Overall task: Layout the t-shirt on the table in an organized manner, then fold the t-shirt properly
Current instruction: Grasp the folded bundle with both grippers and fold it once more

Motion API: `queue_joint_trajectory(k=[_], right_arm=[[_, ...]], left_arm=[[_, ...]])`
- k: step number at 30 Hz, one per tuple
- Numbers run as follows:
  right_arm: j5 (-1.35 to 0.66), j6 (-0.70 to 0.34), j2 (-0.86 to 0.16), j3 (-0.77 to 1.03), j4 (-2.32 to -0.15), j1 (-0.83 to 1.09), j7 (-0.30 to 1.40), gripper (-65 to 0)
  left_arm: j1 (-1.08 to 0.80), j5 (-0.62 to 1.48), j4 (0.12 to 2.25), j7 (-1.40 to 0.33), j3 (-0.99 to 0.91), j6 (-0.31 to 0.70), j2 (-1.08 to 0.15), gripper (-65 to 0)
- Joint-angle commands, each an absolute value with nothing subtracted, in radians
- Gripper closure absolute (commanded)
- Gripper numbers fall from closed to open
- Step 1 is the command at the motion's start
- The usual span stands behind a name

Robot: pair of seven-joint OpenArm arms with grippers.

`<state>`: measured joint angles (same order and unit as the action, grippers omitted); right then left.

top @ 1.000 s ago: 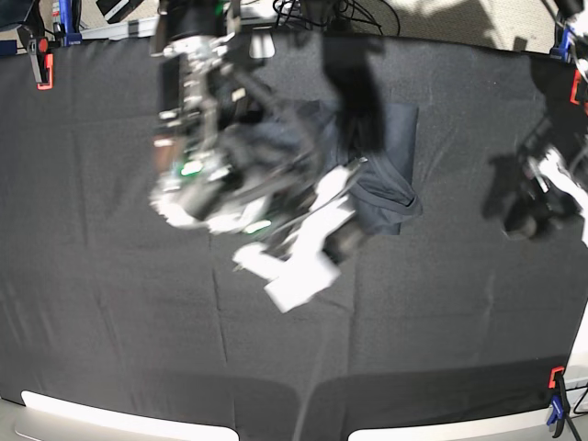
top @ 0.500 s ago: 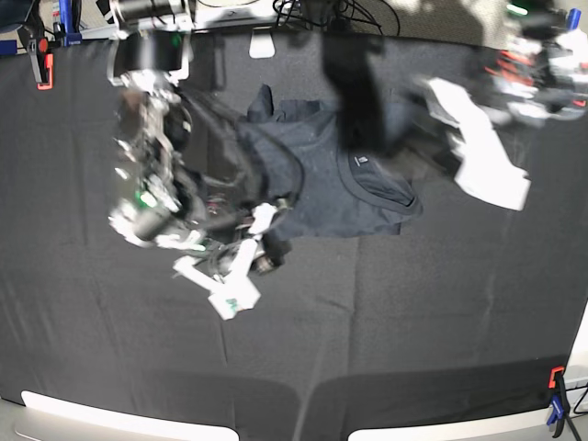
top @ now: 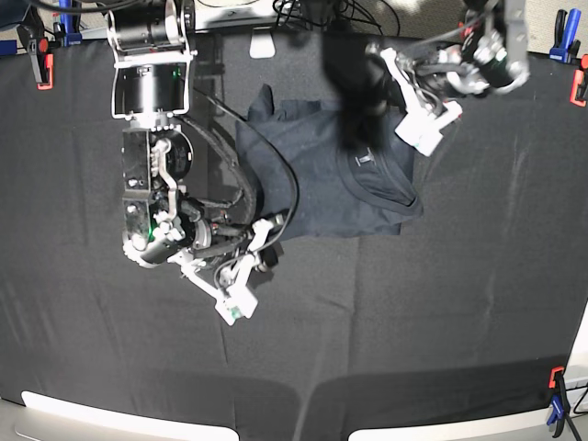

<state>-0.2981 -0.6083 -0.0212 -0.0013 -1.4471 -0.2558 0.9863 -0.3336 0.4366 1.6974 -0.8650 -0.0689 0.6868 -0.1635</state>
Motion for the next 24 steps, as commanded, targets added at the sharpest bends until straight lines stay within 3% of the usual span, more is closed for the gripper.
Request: queue_joint_trajectory(k=[1, 4, 11, 24], right_arm=[[-0.316, -0.624, -0.034, -0.001, -1.463, -0.268, 0.969, 0.0], [-0.313, -0.625, -0.081, -0.001, -1.463, -0.251, 0.970, 0.0], [-0.405, -0.625, -0.179, -0.001, -1.464, -0.237, 1.092, 0.0], [-0.567, -0.683, -0.169, -0.001, -1.540, -0.054, 1.116, 0.0]], left_arm=[[-0.301, 0.419, 1.682, -0.854, -0.081, 0.648, -0.170, -2.2], [-0.250, 0.364, 1.606, -0.835, -0.132, 0.590, -0.170, -2.2], [-0.179, 0.364, 1.543, -0.783, -0.250, 0.591, -0.170, -2.2], [-0.090, 0.364, 1.543, -0.657, -0.254, 0.591, -0.170, -2.2]])
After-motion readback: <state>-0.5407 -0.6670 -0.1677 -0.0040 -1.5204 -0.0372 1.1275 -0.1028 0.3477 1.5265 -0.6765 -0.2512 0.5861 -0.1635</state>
